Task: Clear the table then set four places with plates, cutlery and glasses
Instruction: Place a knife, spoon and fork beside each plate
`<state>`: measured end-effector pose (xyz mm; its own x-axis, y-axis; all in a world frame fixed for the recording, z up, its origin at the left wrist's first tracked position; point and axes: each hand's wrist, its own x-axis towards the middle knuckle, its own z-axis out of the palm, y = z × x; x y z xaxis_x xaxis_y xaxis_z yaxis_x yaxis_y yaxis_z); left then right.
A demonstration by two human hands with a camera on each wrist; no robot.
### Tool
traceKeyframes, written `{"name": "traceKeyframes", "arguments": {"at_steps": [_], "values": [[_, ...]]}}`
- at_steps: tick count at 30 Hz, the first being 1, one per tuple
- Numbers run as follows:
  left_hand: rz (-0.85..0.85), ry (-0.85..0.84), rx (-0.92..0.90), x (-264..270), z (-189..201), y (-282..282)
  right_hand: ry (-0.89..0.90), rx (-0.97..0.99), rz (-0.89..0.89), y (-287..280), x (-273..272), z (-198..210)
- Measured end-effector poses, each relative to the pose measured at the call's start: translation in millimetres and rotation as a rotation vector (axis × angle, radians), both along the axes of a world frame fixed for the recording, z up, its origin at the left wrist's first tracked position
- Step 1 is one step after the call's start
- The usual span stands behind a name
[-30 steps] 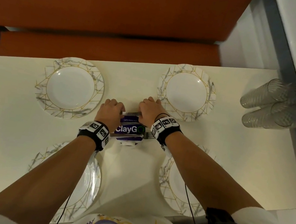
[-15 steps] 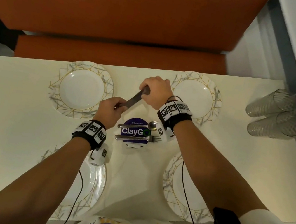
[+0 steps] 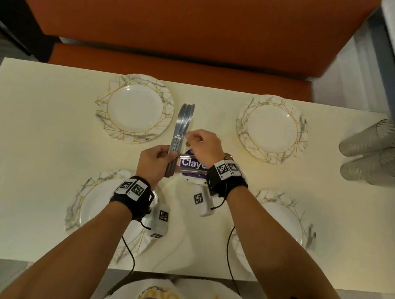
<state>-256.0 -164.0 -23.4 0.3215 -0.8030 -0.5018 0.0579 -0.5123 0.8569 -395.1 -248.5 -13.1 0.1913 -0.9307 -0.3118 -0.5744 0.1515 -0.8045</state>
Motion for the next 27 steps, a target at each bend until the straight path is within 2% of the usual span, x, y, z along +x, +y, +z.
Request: {"name": "traceKeyframes", "arguments": {"at_steps": [4,7,13,15,19,27], "values": [[-0.002,0.053,0.018,5,-5,31,0.036,0.015,0.018,39,13,-6],[0.012,0.071,0.028,9,-8,54,-0.06,0.085,-0.036,62,14,-11],[0.071,-0.001,0.047,31,-24,97,-0.14,0.162,-0.137,113,2,-23],[0.098,0.017,0.055,39,-27,111,-0.064,0.189,-0.117,134,-3,-32],[0.125,0.052,0.052,50,-31,131,0.208,0.181,-0.014,173,-6,-53],[0.09,0.064,0.032,54,-26,146,0.444,0.267,-0.004,189,0,-61]]}}
